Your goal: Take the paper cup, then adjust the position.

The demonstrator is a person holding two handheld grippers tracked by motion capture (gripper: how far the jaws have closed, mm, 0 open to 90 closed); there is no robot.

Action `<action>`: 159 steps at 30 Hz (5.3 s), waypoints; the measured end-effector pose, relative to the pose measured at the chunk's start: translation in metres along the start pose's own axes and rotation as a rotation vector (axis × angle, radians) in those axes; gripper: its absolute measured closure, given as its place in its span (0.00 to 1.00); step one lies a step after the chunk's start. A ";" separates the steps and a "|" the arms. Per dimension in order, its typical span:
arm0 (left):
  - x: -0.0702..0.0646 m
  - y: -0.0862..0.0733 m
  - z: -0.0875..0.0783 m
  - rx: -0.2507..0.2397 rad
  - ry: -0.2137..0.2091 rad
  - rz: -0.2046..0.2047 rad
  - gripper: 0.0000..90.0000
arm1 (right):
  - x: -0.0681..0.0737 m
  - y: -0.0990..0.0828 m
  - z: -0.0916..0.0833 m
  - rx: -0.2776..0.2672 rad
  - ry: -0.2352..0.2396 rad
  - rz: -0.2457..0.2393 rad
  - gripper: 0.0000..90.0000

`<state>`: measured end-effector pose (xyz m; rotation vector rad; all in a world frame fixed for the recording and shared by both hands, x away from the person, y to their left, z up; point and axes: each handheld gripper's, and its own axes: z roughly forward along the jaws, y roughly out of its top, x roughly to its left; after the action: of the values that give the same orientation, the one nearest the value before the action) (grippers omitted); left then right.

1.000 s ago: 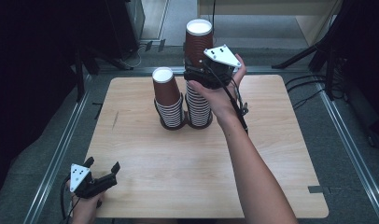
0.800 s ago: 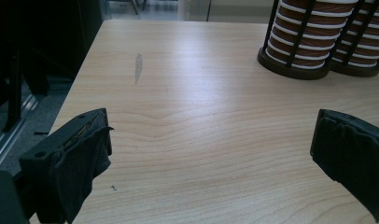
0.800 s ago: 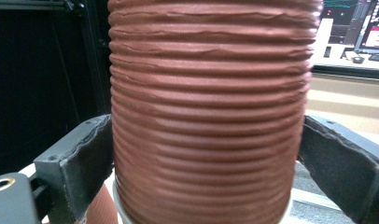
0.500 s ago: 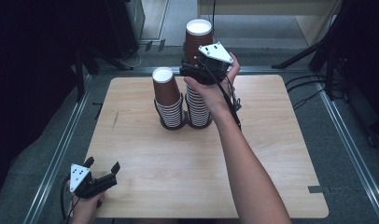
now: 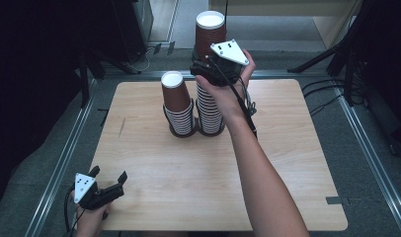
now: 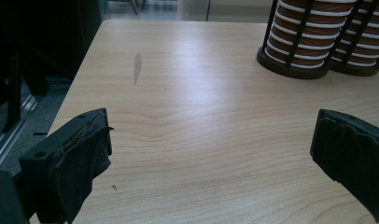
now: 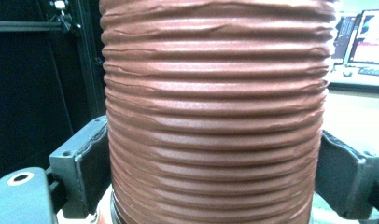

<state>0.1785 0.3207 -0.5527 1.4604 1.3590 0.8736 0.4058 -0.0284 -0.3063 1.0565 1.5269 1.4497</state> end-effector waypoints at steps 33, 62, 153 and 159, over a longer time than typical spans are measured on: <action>0.000 0.000 0.000 0.000 -0.003 -0.002 0.00 | 0.001 0.064 -0.019 -0.137 0.015 -0.025 0.12; -0.002 0.000 0.001 0.004 0.005 0.016 0.00 | -0.040 0.040 -0.077 -0.141 -0.013 -0.042 0.12; -0.141 0.079 0.040 -0.055 -0.318 0.166 0.00 | -0.055 -0.192 -0.154 0.116 -0.089 -0.341 0.13; -0.145 0.082 0.037 -0.057 -0.353 0.163 0.00 | -0.048 -0.197 -0.152 0.118 -0.084 -0.385 0.13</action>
<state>0.2208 0.1747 -0.4736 1.6095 0.9576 0.7076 0.2698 -0.1310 -0.4944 0.8207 1.6626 1.0494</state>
